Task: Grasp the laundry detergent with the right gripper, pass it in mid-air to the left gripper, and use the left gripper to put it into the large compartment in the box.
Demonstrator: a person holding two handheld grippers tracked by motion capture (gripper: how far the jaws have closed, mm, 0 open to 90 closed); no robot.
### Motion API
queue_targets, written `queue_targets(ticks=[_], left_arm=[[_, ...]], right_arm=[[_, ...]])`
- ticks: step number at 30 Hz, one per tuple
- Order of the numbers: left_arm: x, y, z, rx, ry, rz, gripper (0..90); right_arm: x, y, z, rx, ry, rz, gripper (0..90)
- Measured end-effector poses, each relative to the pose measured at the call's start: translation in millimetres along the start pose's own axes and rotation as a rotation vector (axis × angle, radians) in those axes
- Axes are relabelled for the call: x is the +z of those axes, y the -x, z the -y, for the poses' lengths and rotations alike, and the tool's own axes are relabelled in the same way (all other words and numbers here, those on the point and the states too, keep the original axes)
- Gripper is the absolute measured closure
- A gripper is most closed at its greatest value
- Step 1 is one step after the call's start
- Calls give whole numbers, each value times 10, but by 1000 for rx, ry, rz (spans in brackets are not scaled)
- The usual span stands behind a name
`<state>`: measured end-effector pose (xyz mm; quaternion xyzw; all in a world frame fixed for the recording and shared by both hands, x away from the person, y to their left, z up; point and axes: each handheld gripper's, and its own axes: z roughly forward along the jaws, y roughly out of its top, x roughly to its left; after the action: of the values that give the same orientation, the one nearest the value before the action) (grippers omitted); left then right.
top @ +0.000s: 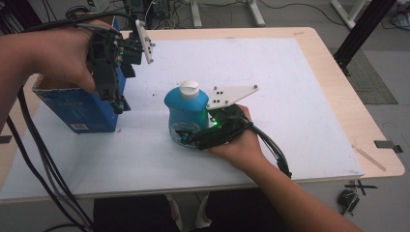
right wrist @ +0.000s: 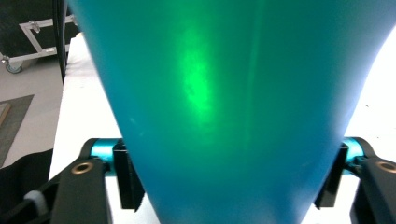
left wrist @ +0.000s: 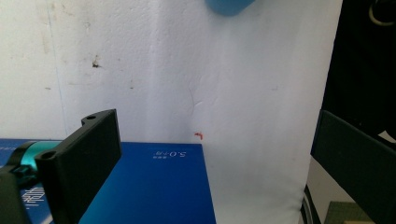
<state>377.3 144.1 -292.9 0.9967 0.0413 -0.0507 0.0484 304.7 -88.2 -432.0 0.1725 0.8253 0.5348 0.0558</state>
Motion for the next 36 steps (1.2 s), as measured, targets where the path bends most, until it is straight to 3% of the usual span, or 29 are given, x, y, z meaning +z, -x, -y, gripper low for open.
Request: queue_targets(ticks=[10, 24, 36], left_arm=[[4, 3, -3, 0, 1, -4, 18], [17, 7, 11, 2, 6, -2, 17], [-28, 59, 3, -2, 9, -8, 18]], right_arm=[[3, -4, 4, -11, 6, -17, 340], [1, -18, 22, -30, 23, 12, 437], [-19, 6, 18, -30, 21, -28, 451]])
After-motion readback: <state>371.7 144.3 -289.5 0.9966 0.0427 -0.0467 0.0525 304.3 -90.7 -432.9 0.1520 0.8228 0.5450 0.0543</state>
